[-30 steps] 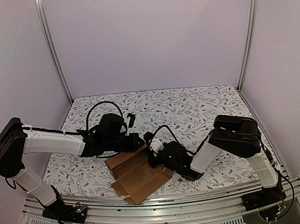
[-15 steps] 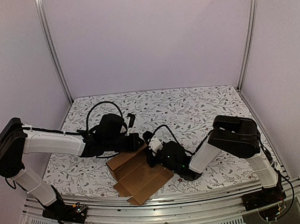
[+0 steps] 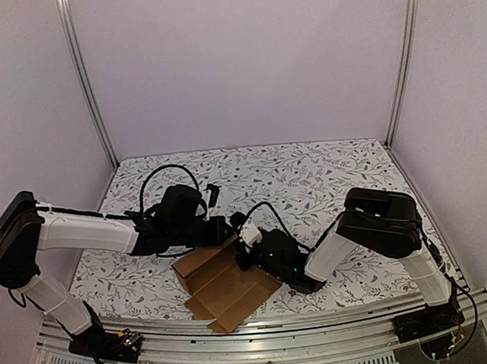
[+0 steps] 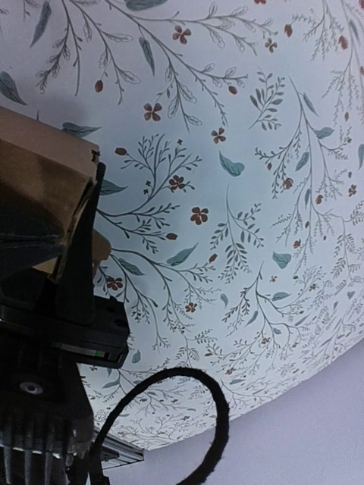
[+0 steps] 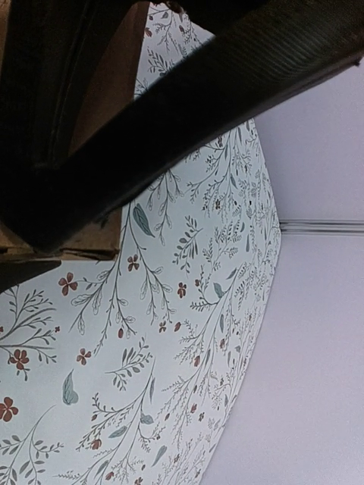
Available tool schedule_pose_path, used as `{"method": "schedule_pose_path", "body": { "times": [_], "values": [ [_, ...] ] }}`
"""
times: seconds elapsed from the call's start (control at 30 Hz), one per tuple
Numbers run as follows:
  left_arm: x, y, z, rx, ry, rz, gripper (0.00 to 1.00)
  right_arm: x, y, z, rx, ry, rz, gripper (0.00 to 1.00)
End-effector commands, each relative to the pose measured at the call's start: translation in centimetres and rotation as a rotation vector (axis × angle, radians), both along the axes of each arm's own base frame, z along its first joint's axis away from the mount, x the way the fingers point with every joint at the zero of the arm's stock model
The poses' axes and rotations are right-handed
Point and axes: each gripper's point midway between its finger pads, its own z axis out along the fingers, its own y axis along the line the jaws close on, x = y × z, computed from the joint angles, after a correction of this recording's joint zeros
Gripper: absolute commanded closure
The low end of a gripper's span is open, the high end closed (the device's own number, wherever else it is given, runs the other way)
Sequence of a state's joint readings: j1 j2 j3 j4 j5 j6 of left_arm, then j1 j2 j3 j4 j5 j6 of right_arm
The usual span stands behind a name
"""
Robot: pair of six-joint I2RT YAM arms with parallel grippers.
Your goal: Fold the paper box
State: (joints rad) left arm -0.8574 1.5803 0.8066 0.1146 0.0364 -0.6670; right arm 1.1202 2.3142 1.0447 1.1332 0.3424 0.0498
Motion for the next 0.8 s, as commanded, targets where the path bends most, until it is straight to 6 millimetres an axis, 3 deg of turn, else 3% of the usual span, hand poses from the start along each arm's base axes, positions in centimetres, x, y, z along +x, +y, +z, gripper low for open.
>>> {"method": "schedule_pose_path", "body": {
  "times": [0.0, 0.07, 0.23, 0.43, 0.77],
  "values": [
    [-2.1, 0.9, -2.2, 0.07, 0.074, -0.024, 1.0, -0.4, 0.3, -1.7, -0.033, 0.014, 0.003, 1.0],
    [-2.1, 1.0, -1.6, 0.071, 0.062, -0.02, 0.98, -0.5, 0.4, -1.7, -0.035, 0.013, 0.011, 1.0],
    [-2.1, 2.2, 0.0, 0.087, 0.031, -0.003, 0.81, -0.9, 0.4, -1.8, -0.052, 0.006, 0.024, 1.0],
    [-2.2, 4.0, 1.5, 0.12, -0.012, 0.035, 0.79, -1.2, 0.4, -1.9, -0.06, 0.003, 0.04, 1.0],
    [-2.4, 6.8, 2.3, 0.158, -0.049, 0.092, 0.78, -1.5, 0.1, -1.0, -0.054, -0.003, 0.052, 0.7]
  ]
}}
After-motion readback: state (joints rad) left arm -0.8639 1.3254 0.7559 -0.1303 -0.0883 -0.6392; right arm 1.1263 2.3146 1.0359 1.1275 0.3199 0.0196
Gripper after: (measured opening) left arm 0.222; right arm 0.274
